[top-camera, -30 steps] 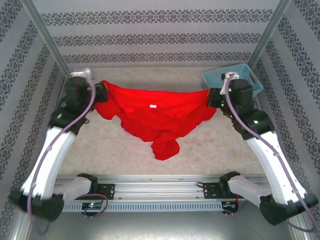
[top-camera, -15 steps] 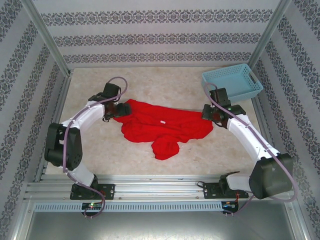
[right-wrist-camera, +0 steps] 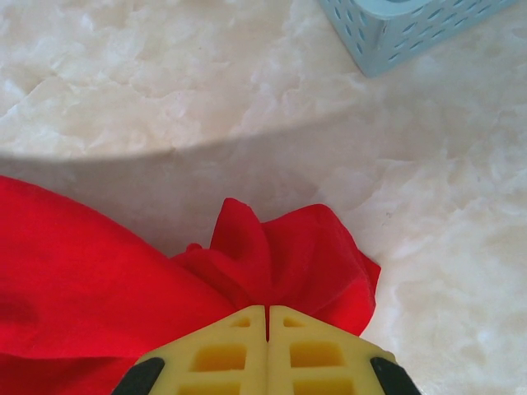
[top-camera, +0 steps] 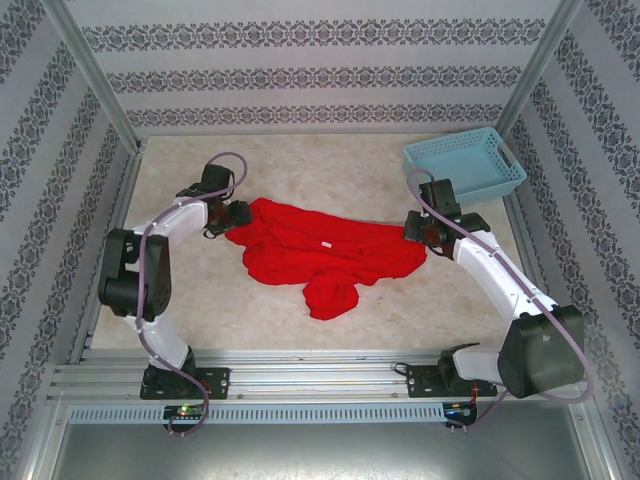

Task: Fold the inside-out t-shirt
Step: Flatten out the T-shirt at the center of the table.

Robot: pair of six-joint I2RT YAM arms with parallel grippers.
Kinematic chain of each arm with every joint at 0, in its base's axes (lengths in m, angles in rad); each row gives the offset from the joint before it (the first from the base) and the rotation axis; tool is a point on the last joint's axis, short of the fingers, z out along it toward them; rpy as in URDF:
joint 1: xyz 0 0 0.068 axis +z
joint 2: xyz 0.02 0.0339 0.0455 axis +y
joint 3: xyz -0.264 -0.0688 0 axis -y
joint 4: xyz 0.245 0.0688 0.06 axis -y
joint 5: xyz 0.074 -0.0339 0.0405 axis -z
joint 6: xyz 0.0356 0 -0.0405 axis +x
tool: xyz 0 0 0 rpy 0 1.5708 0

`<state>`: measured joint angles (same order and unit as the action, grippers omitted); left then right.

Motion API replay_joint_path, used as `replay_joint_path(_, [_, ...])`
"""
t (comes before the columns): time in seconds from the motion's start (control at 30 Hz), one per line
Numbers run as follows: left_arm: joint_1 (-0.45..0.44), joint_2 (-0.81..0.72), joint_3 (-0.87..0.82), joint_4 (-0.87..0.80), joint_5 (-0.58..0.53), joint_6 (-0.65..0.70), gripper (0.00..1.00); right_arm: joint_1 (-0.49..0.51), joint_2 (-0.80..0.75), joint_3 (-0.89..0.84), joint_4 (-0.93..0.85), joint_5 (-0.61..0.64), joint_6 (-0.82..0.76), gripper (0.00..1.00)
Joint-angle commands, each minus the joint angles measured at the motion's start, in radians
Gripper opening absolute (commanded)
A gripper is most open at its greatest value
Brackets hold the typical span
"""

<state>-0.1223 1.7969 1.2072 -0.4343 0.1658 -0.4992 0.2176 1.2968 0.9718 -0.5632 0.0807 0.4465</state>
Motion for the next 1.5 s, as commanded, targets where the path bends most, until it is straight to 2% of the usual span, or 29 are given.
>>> replay_joint_path(0.0, [0.006,0.013,0.041,0.021,0.057,0.003,0.42,-0.015,-0.009,0.006,0.006,0.001,-0.004,0.00])
replay_joint_path(0.13, [0.006,-0.047,0.030,0.004,0.039,0.010,0.17,-0.018,-0.032,0.026,-0.014,0.009,-0.009,0.00])
replay_joint_path(0.23, [0.005,-0.166,-0.002,-0.009,-0.006,0.014,0.00,-0.020,-0.074,0.056,-0.030,0.010,-0.021,0.00])
replay_joint_path(0.5, [0.004,-0.713,-0.092,0.043,-0.148,0.004,0.00,-0.020,-0.226,0.249,-0.101,-0.017,-0.035,0.00])
replay_joint_path(0.6, [0.005,-0.879,-0.079,0.064,-0.184,0.001,0.00,-0.019,-0.282,0.341,-0.120,-0.031,-0.029,0.00])
replay_joint_path(0.7, [0.005,-0.979,-0.042,0.071,-0.194,0.005,0.00,-0.018,-0.330,0.429,-0.117,-0.067,-0.022,0.00])
replay_joint_path(0.87, [0.004,-1.085,0.020,0.088,-0.150,0.007,0.00,-0.008,-0.391,0.567,-0.096,-0.152,-0.028,0.00])
replay_joint_path(1.13, [0.006,-1.233,0.117,0.159,-0.077,-0.001,0.00,0.003,-0.474,0.777,-0.091,-0.207,-0.042,0.00])
replay_joint_path(1.3, [0.004,-1.219,0.134,0.180,-0.080,-0.010,0.00,0.002,-0.428,0.867,-0.079,-0.190,-0.043,0.00])
replay_joint_path(1.47, [0.004,-1.102,0.110,0.149,-0.145,-0.011,0.00,0.002,-0.322,0.849,-0.039,-0.117,-0.060,0.00])
